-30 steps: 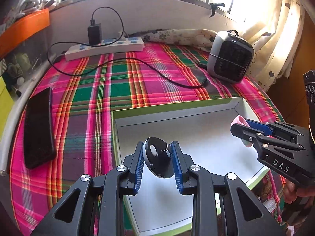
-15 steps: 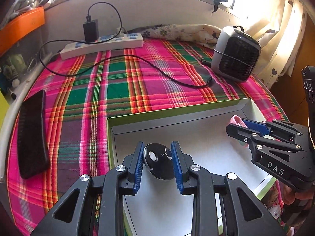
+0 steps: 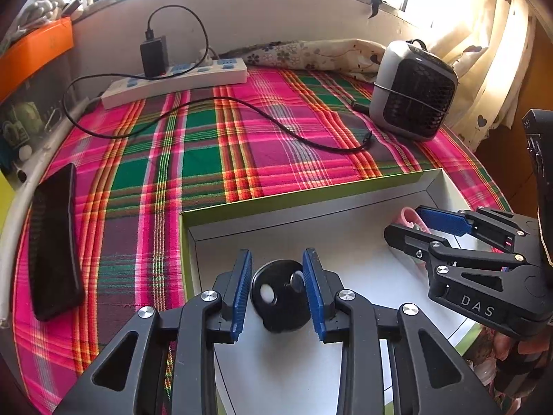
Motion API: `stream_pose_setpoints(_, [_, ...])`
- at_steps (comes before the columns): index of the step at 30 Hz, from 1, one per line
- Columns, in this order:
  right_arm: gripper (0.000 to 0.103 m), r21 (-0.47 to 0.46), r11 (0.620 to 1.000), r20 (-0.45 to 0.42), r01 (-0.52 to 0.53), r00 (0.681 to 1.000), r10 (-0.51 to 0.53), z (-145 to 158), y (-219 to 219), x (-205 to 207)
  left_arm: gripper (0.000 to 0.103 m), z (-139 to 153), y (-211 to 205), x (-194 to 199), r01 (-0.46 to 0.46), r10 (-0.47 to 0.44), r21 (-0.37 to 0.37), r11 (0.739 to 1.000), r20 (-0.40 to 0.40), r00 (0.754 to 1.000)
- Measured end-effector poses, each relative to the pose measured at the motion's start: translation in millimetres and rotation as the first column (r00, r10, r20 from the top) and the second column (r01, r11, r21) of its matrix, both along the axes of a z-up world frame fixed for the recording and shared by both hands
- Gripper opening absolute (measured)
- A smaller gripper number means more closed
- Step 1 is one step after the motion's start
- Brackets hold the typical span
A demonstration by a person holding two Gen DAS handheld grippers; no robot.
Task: Organize objects
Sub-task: 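Open left tool releasing puck in box while right tool releases pink clip, then withdraw both tools from the box back toward the remaining objects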
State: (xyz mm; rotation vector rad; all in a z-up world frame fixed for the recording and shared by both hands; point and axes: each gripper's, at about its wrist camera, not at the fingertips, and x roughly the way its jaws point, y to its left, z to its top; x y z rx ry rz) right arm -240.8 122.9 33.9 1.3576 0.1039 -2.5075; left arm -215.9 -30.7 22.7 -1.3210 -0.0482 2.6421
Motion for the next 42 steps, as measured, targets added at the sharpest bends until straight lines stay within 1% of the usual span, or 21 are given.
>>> stream_pose_setpoints(5, [0.047, -0.010, 1.000, -0.006, 0.004, 1.000, -0.004, 2, 1, 2, 0.033, 2, 0, 2, 0.003, -0.003, 0.008, 1.000, -0.004, 1.000])
stream_pose_setpoints(7, [0.052, -0.010, 1.000, -0.017, 0.013, 1.000, -0.013, 4, 2, 3, 0.034, 3, -1, 3, -0.002, 0.002, 0.009, 1.000, -0.009, 1.000])
stream_pose_setpoints(11, [0.053, -0.019, 0.999, -0.030, 0.026, 0.999, -0.027, 9, 5, 6, 0.039, 8, -4, 9, -0.012, 0.012, 0.014, 1.000, -0.017, 1.000])
stream_pose_setpoints(23, [0.054, -0.047, 0.998, -0.088, 0.038, 0.995, -0.042, 31, 16, 38, 0.040, 25, -18, 45, -0.047, 0.050, 0.037, 0.998, -0.063, 0.997])
stream_pose_setpoints(26, [0.054, -0.048, 0.998, -0.094, 0.041, 0.995, -0.045, 33, 19, 47, 0.040, 32, -17, 58, -0.055, 0.056, 0.004, 0.998, -0.105, 0.993])
stream_pose_setpoints(27, [0.054, -0.049, 0.998, -0.096, 0.045, 0.994, -0.049, 34, 20, 50, 0.040, 34, -17, 62, -0.056, 0.056, 0.003, 0.998, -0.110, 0.992])
stream_pose_setpoints(29, [0.054, -0.053, 0.997, -0.099, 0.049, 0.994, -0.054, 36, 24, 56, 0.040, 36, -19, 69, -0.047, 0.049, 0.025, 0.999, -0.109, 0.993])
stream_pose_setpoints(32, [0.054, -0.055, 0.997, -0.112, 0.053, 0.992, -0.059, 39, 28, 66, 0.040, 38, -18, 78, -0.049, 0.050, 0.012, 0.999, -0.123, 0.991])
stream_pose_setpoints(35, [0.054, -0.060, 0.997, -0.121, 0.056, 0.991, -0.063, 42, 31, 75, 0.040, 40, -19, 88, -0.045, 0.049, 0.034, 0.998, -0.125, 0.991])
stream_pose_setpoints(39, [0.054, -0.064, 0.997, -0.142, 0.052, 0.988, -0.061, 47, 36, 90, 0.040, 40, -19, 101, -0.051, 0.055, 0.030, 0.998, -0.135, 0.989])
stream_pose_setpoints(42, [0.054, -0.057, 0.997, -0.158, 0.056, 0.985, -0.064, 49, 40, 100, 0.040, 39, -23, 113, -0.045, 0.052, 0.052, 0.998, -0.133, 0.990])
